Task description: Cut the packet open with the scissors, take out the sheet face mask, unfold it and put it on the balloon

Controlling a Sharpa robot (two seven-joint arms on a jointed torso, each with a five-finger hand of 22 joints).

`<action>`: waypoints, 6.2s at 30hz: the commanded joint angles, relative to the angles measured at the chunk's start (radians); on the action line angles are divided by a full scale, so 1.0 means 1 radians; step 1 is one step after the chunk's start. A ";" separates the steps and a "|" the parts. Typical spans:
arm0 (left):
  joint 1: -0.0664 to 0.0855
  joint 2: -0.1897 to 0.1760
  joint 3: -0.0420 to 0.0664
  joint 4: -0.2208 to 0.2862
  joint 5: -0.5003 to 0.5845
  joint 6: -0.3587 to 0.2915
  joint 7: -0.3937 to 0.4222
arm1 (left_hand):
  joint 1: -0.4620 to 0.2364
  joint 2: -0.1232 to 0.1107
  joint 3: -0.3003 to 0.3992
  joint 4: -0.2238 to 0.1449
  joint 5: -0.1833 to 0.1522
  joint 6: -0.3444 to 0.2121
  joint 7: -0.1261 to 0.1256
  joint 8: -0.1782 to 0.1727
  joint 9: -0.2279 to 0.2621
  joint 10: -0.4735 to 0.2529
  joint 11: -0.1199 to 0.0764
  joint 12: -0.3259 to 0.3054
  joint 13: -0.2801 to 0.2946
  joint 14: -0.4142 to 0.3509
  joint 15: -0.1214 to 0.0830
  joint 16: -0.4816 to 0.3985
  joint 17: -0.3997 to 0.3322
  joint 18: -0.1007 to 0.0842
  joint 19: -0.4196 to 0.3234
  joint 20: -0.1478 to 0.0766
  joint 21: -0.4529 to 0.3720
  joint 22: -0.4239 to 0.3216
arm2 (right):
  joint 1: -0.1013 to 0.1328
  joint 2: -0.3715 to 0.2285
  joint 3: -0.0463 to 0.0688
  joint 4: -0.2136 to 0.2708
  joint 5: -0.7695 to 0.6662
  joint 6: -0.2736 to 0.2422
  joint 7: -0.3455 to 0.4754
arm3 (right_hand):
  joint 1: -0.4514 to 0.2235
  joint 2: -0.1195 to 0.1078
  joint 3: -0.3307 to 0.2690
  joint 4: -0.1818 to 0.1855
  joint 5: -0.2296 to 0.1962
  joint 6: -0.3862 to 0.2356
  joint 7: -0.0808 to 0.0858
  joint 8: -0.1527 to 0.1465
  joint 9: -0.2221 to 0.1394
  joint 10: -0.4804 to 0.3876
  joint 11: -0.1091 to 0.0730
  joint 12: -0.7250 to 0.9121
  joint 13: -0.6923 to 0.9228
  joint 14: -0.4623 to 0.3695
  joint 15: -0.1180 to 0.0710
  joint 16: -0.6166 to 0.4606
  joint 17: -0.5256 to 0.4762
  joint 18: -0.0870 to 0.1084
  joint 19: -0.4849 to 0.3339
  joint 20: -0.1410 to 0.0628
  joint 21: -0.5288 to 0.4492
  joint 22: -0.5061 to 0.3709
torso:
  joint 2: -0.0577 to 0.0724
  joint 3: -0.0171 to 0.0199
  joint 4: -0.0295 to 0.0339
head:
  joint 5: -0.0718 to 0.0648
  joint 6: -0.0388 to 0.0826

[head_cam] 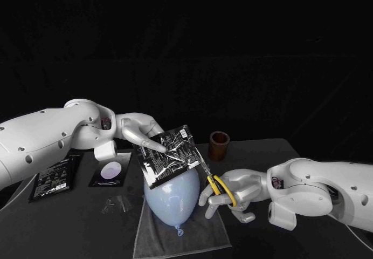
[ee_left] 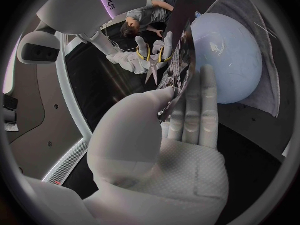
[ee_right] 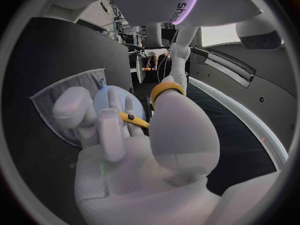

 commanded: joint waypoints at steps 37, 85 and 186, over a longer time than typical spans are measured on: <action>0.002 -0.006 0.001 0.034 0.000 0.030 0.004 | 0.004 0.005 0.001 -0.001 0.004 0.006 -0.003 0.001 0.187 0.004 -0.005 -0.001 0.001 -0.001 -0.010 0.007 0.006 0.011 -0.002 -0.006 0.009 0.004 | -0.001 0.018 0.000 -0.016 0.004 0.031 0.001 | -0.001 0.021 0.011 -0.002 -0.002 -0.210 0.197 0.014 -0.008 0.008 -0.006 0.000 -0.011 0.062 -0.002 0.004 0.067 0.019 -0.004 -0.004 -0.008 -0.004 | 0.000 0.0004 -0.0011 | -0.001 0.000; 0.002 -0.004 0.001 0.056 0.000 0.047 0.000 | 0.004 0.006 0.000 -0.001 0.004 0.007 -0.003 0.000 0.189 0.004 -0.005 -0.001 0.002 -0.002 -0.010 0.008 0.009 0.011 -0.004 -0.006 0.011 0.006 | 0.018 0.059 0.003 -0.065 -0.009 -0.005 0.040 | 0.014 0.063 0.021 -0.005 -0.003 -0.198 0.195 0.036 -0.027 0.012 -0.007 0.001 -0.033 0.060 -0.004 0.002 0.057 0.020 -0.006 -0.006 -0.018 -0.016 | -0.001 0.0013 -0.0012 | -0.004 0.002; 0.002 -0.002 0.000 0.057 -0.017 0.047 -0.012 | 0.004 0.007 -0.001 -0.001 0.003 0.007 -0.003 -0.003 0.193 0.004 -0.005 -0.002 0.003 -0.004 -0.010 0.009 0.016 0.011 -0.009 -0.006 0.017 0.010 | 0.078 0.072 0.011 -0.105 0.023 -0.126 0.097 | 0.064 0.165 -0.126 -0.006 -0.004 -0.033 0.210 0.014 -0.046 -0.053 0.011 0.035 0.057 0.048 0.014 0.020 0.010 0.006 0.003 0.012 0.085 0.042 | 0.000 0.0005 -0.0014 | -0.015 -0.002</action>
